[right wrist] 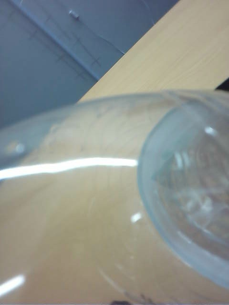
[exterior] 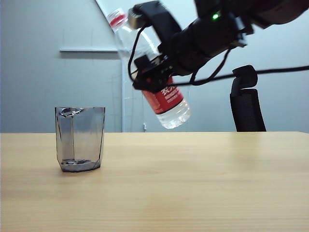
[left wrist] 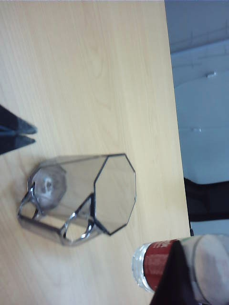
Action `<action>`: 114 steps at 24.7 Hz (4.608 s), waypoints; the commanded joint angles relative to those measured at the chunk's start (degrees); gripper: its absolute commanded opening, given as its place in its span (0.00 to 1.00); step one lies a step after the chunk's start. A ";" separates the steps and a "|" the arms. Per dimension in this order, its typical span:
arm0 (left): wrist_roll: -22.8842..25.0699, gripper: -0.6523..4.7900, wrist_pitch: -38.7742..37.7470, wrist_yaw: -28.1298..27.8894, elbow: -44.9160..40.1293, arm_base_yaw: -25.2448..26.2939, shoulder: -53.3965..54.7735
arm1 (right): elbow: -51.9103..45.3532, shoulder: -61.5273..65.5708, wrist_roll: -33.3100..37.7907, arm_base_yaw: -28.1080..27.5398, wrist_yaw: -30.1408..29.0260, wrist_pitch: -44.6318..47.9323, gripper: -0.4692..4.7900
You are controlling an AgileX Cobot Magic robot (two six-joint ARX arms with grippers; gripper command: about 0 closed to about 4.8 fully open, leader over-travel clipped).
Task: Pick up the mineral water bottle on the table and pour water into the mug until it's half full.
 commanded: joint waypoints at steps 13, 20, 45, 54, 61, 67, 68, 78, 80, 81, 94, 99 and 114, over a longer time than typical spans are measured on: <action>-0.17 0.12 0.63 0.13 0.13 1.05 0.07 | 6.16 3.98 -24.72 1.79 5.46 -1.70 0.68; -0.17 0.12 0.61 0.13 0.13 1.05 0.07 | 6.16 3.98 -32.39 1.79 7.06 -5.75 0.68; -0.17 0.12 0.61 0.13 0.13 1.05 0.07 | 6.19 3.98 -49.62 2.14 13.22 -4.98 0.67; -0.17 0.12 0.61 0.13 0.13 1.05 0.07 | 6.19 3.98 -52.28 2.14 14.25 -4.13 0.67; -0.17 0.12 0.63 0.13 0.13 1.05 0.07 | 6.19 3.98 -52.30 2.14 14.27 -4.15 0.67; -0.17 0.12 0.63 0.13 0.13 1.05 0.07 | 6.19 3.98 -52.30 2.14 14.29 -4.15 0.67; -0.17 0.12 0.61 0.13 0.13 1.05 0.07 | 6.19 3.98 -52.30 2.14 14.29 -4.15 0.67; -0.17 0.12 0.61 0.13 0.13 1.05 0.07 | 6.19 3.98 -52.30 2.10 14.29 -4.17 0.67; -0.17 0.12 0.63 0.13 0.13 1.05 0.07 | 6.19 3.98 -52.30 2.10 14.29 -4.17 0.67; -0.17 0.12 0.63 0.13 0.13 1.05 0.07 | 6.19 3.98 -52.33 2.10 14.34 -4.17 0.67; -0.17 0.12 0.61 0.13 0.13 1.05 0.07 | 6.19 3.98 -53.77 2.08 15.54 -4.17 0.67; -0.17 0.12 0.61 0.13 0.13 1.05 0.07 | 6.16 3.98 -53.79 2.08 15.54 -4.20 0.67; -0.17 0.12 0.61 0.13 0.13 1.05 0.07 | 6.16 3.98 -55.32 2.08 15.58 -4.13 0.60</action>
